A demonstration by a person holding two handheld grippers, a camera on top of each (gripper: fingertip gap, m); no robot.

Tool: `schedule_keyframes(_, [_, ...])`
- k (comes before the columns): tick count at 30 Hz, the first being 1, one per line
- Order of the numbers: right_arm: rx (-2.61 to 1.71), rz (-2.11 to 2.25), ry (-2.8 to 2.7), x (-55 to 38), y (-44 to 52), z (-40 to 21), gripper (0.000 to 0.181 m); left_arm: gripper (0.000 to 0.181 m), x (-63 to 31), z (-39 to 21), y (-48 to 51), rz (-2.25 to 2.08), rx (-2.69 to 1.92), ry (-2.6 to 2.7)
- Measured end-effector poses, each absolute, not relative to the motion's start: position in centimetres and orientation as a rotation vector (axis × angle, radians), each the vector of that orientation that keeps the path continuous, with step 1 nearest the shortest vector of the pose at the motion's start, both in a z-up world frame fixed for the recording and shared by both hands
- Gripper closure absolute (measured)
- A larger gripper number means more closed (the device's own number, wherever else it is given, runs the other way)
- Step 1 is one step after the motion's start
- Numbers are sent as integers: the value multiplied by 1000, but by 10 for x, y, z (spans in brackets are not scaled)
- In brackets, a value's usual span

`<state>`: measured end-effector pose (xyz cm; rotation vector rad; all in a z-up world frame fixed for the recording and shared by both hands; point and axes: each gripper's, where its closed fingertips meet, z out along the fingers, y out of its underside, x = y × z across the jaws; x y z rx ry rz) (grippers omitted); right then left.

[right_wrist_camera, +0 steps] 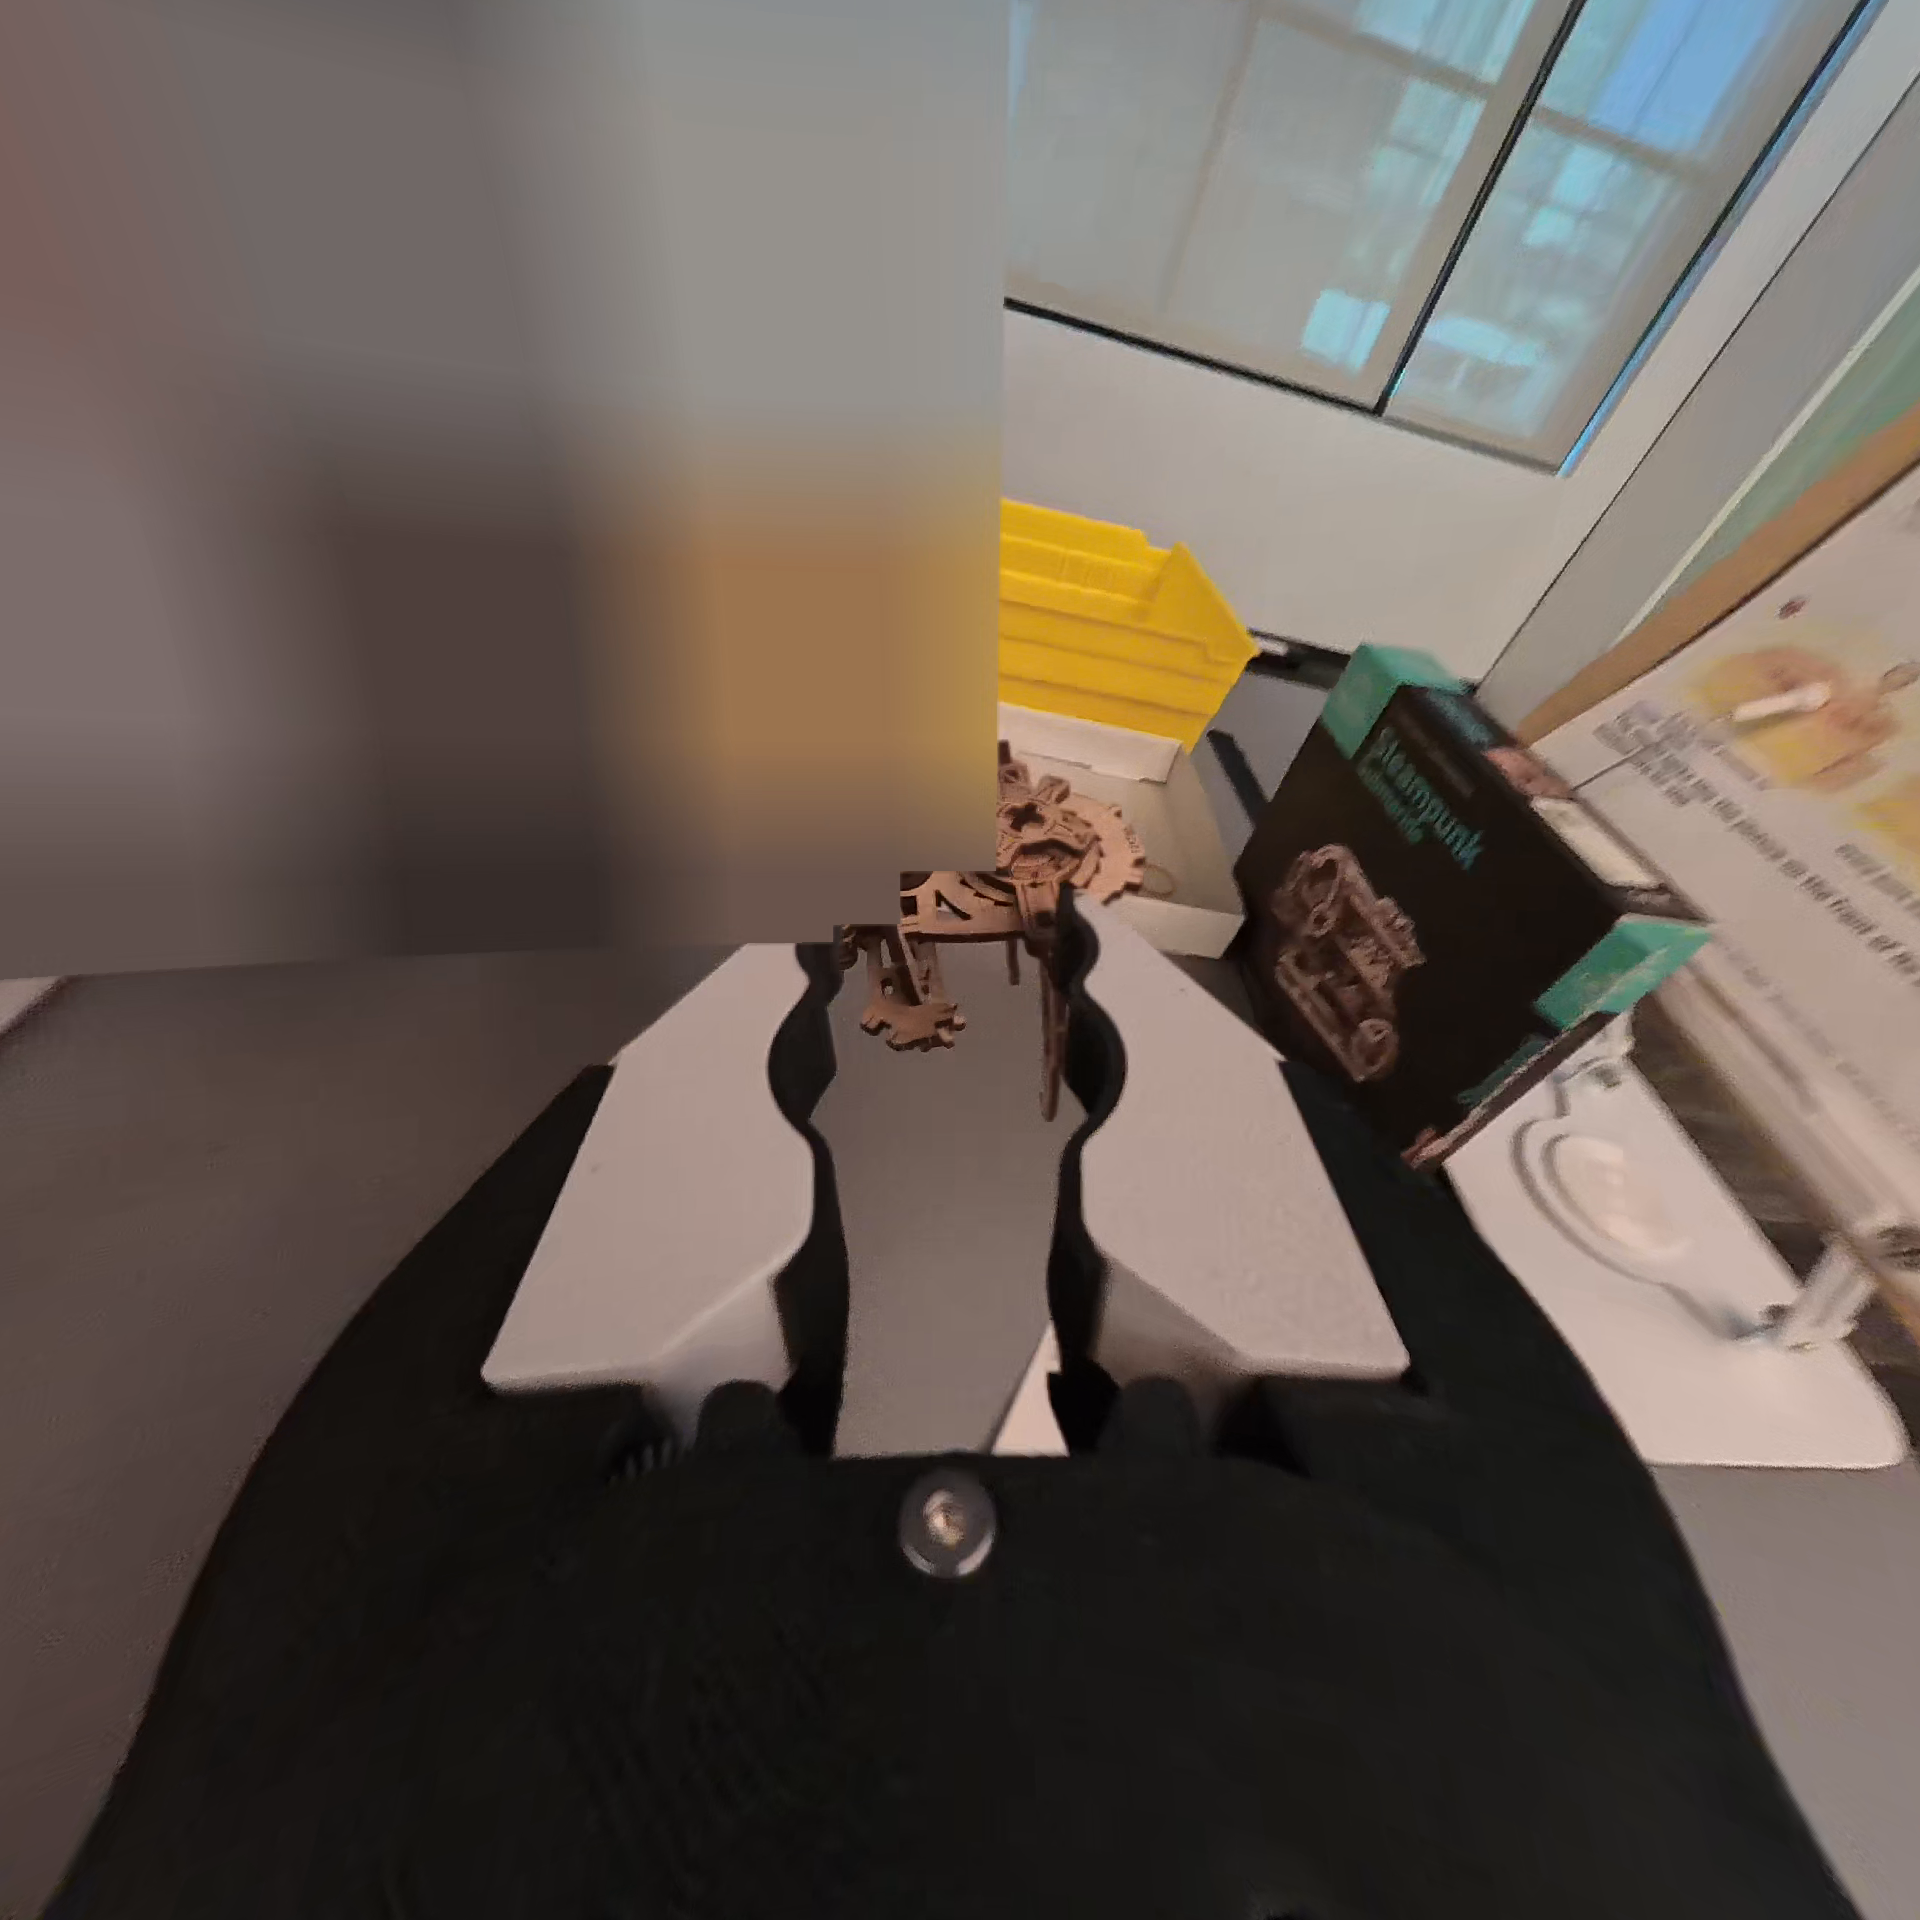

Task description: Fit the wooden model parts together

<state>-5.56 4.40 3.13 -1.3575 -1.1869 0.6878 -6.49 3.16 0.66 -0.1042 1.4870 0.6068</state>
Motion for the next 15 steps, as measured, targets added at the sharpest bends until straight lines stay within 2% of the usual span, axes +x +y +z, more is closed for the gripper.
schedule_keyframes(3, [-1293, 579, -1179, -49, 46, 40, 140, 171, -65, 10, 30, 622, -90, 1467])
schedule_keyframes(5, [-1318, 604, -1153, -51, 50, 38, 124, 171, -65, 15, 24, 638, -46, 1435])
schedule_keyframes(6, [-1348, 640, -1163, -54, 49, 34, 122, 171, -65, 16, 20, 643, -27, 1425])
schedule_keyframes(8, [-1368, 675, -1169, -59, 47, 30, 124, 171, -63, 16, 15, 645, -3, 1422])
schedule_keyframes(10, [-1353, 682, -1194, -60, 43, 30, 135, 171, -63, 17, 17, 665, -2, 1419])
schedule_keyframes(15, [-1344, 711, -1228, -62, 37, 27, 141, 171, -63, 14, 13, 656, 25, 1430])
